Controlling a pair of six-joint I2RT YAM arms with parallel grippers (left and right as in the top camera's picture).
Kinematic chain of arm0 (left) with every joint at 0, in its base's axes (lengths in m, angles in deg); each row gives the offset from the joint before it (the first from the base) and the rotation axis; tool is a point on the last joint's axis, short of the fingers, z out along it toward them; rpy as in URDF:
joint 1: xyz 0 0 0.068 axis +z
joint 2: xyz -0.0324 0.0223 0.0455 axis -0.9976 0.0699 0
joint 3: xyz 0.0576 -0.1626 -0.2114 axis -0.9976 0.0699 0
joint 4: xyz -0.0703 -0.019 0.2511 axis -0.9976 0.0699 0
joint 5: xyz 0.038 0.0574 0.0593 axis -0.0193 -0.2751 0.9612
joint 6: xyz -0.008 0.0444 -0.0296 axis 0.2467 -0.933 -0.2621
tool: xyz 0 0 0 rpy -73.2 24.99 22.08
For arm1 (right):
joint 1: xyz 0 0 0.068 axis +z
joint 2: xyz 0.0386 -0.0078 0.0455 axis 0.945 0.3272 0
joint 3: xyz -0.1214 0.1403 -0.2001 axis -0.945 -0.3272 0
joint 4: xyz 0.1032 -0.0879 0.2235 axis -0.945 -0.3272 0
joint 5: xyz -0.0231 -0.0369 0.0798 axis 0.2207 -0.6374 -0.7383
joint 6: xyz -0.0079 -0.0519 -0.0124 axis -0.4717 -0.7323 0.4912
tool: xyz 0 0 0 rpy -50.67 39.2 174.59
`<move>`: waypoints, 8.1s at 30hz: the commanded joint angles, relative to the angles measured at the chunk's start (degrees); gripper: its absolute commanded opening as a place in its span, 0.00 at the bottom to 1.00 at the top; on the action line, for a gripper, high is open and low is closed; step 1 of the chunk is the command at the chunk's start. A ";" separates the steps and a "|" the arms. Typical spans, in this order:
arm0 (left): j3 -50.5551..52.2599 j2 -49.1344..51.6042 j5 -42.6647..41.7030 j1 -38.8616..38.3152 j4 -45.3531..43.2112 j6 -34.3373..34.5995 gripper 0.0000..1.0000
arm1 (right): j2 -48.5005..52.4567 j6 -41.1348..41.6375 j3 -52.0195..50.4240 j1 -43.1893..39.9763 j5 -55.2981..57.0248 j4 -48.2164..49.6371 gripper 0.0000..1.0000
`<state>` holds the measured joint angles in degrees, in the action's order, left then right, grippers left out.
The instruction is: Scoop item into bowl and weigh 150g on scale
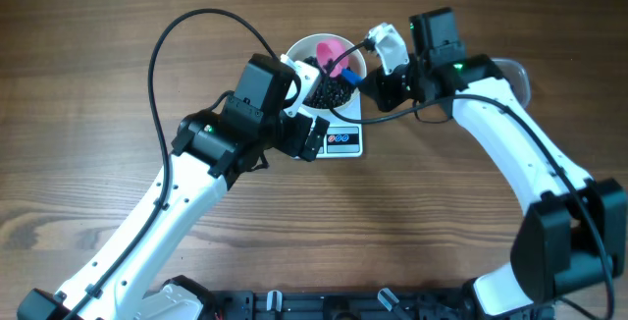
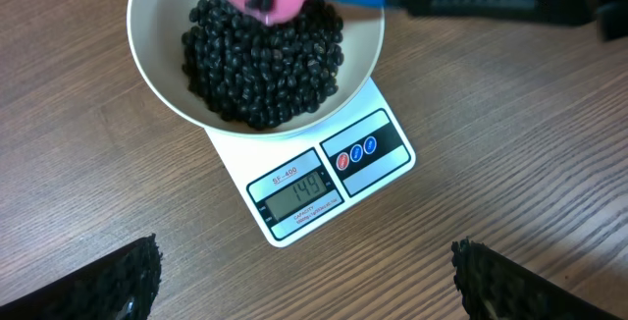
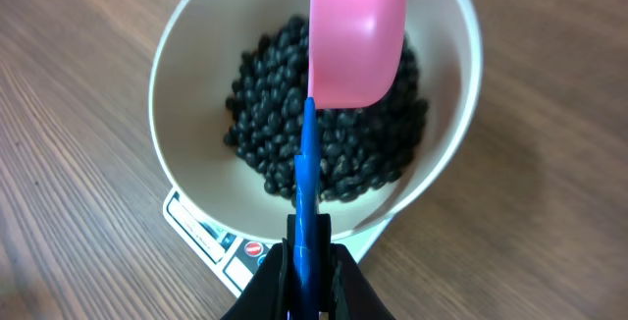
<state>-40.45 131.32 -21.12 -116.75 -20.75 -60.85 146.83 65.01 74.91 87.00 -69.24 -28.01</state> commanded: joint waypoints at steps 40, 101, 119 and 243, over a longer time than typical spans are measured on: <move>0.37 0.37 -0.83 -0.24 -0.13 -0.87 1.00 | -3.72 0.00 0.50 -0.26 0.87 0.52 0.04; 0.35 0.37 -0.83 -0.24 -0.13 -0.87 1.00 | -3.72 -7.45 0.48 0.11 -0.98 0.87 0.04; 0.35 0.37 -0.85 -0.24 -0.13 -0.87 1.00 | -6.01 -15.78 0.42 0.13 4.87 -0.70 0.04; 0.35 0.37 -0.83 -0.24 -0.15 -0.87 1.00 | -12.31 3.67 0.39 -2.84 -1.55 3.78 0.04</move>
<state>-40.45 131.32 -21.12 -116.75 -20.75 -60.85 135.79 67.05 74.95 84.40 -69.39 -24.56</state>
